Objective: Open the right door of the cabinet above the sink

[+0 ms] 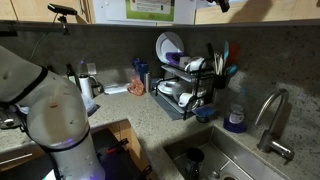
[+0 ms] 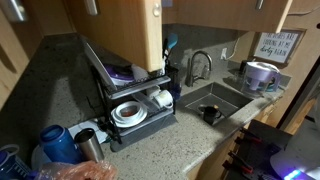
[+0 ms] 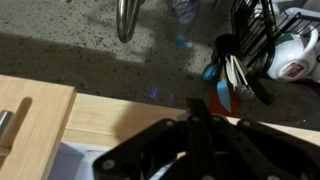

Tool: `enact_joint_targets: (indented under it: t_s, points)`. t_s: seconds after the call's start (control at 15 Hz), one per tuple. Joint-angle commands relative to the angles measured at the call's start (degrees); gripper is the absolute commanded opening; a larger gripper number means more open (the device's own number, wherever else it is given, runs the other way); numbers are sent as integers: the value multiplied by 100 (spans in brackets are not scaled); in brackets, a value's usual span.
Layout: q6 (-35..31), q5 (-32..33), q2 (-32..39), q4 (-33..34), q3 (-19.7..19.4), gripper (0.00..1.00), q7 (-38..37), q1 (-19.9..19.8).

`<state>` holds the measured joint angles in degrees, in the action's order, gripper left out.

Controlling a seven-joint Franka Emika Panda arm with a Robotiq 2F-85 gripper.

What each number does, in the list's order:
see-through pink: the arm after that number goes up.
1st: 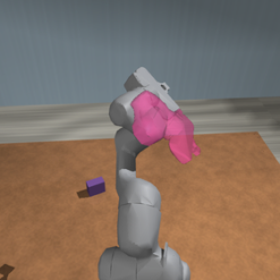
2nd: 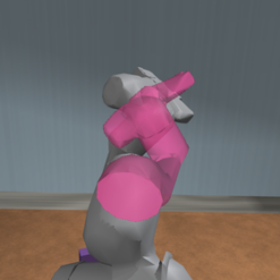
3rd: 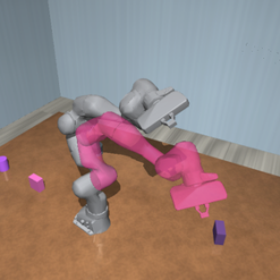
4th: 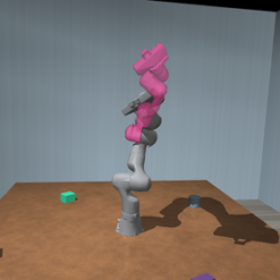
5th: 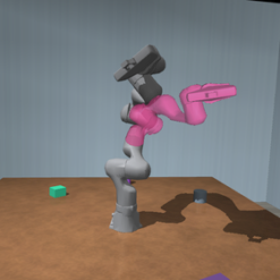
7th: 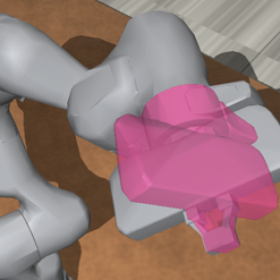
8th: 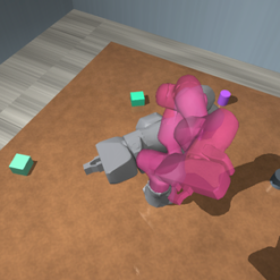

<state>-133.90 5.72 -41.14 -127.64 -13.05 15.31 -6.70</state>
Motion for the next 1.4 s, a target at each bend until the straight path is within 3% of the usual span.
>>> enact_joint_targets:
  t_s: [0.0,0.6,0.93,1.33]
  points:
    - [-286,-161,90,311,-162,1,51,137]
    - [-1225,-352,90,509,-331,1,90,427]
    - [-2102,-291,257,469,-271,1,-86,343]
    - [-3004,-218,653,487,-119,0,-586,-82]
